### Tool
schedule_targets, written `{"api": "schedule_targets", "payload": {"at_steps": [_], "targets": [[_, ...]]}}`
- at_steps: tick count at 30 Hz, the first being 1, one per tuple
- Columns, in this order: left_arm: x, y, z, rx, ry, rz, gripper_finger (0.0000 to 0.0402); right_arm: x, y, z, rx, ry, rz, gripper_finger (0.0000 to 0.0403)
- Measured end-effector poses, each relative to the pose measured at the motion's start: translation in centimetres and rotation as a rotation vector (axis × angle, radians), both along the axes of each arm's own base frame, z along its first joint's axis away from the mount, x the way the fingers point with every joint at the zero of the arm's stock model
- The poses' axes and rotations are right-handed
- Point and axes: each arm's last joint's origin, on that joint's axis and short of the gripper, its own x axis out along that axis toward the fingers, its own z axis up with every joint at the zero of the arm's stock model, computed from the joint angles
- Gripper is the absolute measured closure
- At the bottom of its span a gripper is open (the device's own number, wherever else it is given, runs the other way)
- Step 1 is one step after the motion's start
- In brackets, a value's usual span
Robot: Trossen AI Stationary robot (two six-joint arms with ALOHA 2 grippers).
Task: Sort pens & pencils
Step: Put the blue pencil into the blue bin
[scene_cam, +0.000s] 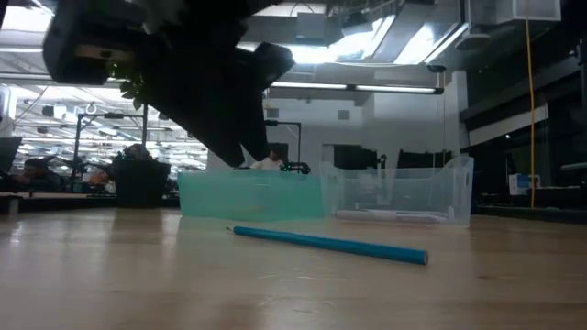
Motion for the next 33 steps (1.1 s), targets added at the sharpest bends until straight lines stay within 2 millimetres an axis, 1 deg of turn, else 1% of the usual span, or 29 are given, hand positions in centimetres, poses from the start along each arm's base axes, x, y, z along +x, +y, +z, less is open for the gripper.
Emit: {"api": "schedule_targets", "payload": {"at_steps": [4,7,12,15,19,25,30,33], "targets": [[0.3,0.6,-0.6,0.012,0.022,0.004,0.0286,0.3,-0.7,-0.1,0.001,0.022,-0.015,0.0254],[1.0,1.0,-0.8,-0.019,0.006,-0.003,0.0286,0.5,-1.1,-0.1,-0.005,0.035,-0.027,0.0254],[1.4,1.4,-2.6,-0.015,0.058,-0.006,0.0286,0.6,-1.5,-0.1,-0.006,0.048,-0.037,0.0254],[1.8,1.2,-3.7,-0.027,0.069,-0.026,0.0286,0.7,-1.6,-0.1,-0.011,0.063,-0.037,0.0254],[2.1,1.1,-4.6,-0.022,0.074,-0.031,0.0286,0.7,-1.7,-0.1,-0.005,0.067,-0.035,0.0254],[2.4,1.5,-4.5,-0.008,0.043,-0.009,0.0286,0.7,-1.7,-0.1,0.000,0.066,-0.033,0.0254],[3.0,1.0,-3.3,0.009,0.009,-0.005,0.0286,0.7,-1.7,-0.1,0.000,0.066,-0.033,0.0254],[3.1,0.9,-3.1,0.005,0.003,-0.018,0.0286,0.8,-1.6,-0.1,0.004,0.065,-0.032,0.0254]]}}
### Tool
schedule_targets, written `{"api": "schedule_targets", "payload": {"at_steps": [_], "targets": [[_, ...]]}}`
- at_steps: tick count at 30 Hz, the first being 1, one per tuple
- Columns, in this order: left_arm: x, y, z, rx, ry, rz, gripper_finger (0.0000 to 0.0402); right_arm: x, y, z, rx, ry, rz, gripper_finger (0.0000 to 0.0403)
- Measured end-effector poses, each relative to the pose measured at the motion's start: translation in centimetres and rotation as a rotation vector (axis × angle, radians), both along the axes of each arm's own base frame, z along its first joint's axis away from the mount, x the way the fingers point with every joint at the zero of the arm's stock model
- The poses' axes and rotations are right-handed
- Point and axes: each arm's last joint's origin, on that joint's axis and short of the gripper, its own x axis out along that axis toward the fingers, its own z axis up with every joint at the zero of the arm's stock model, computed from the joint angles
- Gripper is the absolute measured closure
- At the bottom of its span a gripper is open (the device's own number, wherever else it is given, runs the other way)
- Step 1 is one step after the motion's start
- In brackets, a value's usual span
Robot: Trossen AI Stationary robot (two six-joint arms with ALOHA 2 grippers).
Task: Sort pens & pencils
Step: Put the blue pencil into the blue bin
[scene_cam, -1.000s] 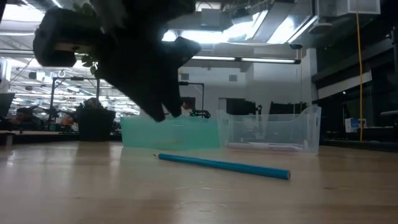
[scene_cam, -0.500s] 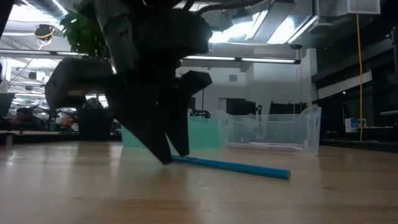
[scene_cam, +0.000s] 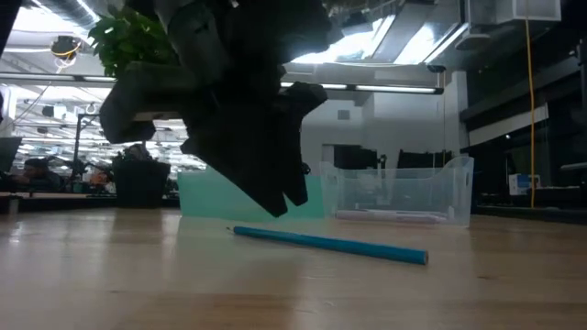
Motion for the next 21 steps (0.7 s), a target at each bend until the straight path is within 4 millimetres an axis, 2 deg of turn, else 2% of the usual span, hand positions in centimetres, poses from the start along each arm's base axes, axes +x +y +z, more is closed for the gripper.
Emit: {"api": "schedule_targets", "payload": {"at_steps": [14,21], "targets": [[0.2,0.5,-0.3,-0.016,0.016,-0.001,0.0286,0.0,0.0,0.0,0.005,-0.002,0.002,0.0254],[1.0,0.9,-1.6,-0.058,0.026,-0.007,0.0286,0.1,0.0,0.0,0.007,-0.007,0.002,0.0254]]}}
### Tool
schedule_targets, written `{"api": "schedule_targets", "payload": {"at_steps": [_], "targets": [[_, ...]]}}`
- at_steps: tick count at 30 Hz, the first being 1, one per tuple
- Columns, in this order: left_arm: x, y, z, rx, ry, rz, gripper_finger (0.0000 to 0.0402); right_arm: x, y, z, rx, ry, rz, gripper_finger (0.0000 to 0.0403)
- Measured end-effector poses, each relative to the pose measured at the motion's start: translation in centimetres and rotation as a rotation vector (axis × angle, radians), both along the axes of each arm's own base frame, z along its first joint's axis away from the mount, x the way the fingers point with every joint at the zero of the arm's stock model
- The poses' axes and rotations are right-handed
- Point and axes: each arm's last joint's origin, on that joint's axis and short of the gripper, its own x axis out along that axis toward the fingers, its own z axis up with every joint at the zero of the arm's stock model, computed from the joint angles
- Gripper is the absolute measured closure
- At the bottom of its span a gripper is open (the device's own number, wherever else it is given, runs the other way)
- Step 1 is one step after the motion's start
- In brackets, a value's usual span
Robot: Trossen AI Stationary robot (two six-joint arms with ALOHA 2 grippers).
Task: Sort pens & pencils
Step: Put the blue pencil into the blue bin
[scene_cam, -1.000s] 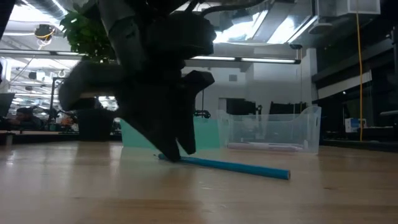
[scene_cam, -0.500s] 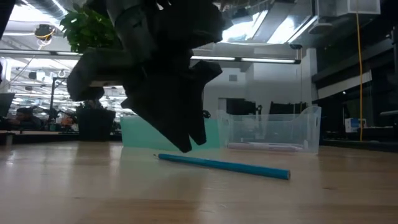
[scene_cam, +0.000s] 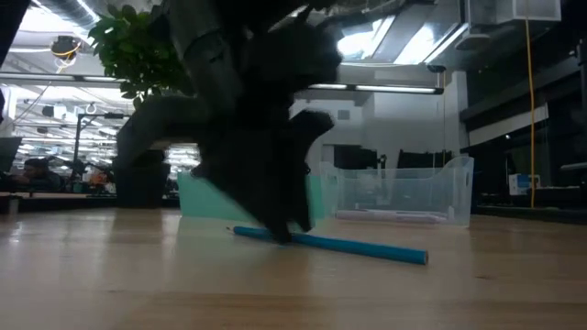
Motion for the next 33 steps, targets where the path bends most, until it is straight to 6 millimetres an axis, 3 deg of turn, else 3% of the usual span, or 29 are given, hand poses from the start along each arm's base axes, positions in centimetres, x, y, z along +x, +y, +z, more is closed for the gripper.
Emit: {"api": "schedule_targets", "payload": {"at_steps": [20,33], "targets": [[-0.05,-0.18,-0.84,-0.052,0.042,0.025,0.0289,0.10,0.05,-0.02,0.016,-0.004,0.007,0.0254],[-0.27,-0.18,-1.02,-0.092,0.081,0.023,0.0375,0.15,0.07,0.00,0.022,-0.012,0.008,0.0254]]}}
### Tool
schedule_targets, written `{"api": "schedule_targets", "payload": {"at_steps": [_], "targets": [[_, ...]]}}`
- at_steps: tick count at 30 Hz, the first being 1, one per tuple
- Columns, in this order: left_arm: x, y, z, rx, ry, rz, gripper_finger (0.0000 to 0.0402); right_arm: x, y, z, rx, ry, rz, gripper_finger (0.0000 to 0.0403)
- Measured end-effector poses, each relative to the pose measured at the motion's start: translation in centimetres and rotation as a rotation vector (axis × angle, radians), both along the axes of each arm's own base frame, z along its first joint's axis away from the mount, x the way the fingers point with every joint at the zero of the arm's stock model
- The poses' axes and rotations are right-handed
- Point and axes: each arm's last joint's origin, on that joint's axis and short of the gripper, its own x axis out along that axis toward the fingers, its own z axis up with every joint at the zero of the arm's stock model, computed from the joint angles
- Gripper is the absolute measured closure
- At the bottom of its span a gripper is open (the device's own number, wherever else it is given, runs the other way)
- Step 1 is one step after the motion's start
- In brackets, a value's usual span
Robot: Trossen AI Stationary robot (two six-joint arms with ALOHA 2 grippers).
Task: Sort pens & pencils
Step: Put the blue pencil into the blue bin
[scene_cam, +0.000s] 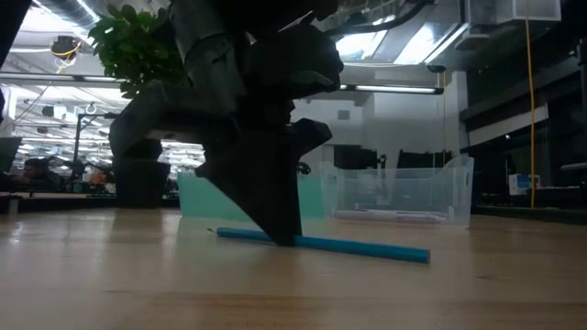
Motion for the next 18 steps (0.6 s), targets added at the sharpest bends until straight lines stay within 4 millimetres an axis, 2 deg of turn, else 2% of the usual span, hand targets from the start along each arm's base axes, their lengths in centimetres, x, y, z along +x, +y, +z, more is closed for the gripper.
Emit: {"api": "schedule_targets", "payload": {"at_steps": [4,18], "targets": [[-0.1,0.0,-0.1,0.001,0.015,0.005,0.0394,0.0,0.0,0.0,0.000,-0.002,0.000,0.0254],[-1.3,-0.1,-0.3,-0.011,0.146,0.084,0.0392,0.0,0.0,0.0,0.005,-0.004,0.002,0.0254]]}}
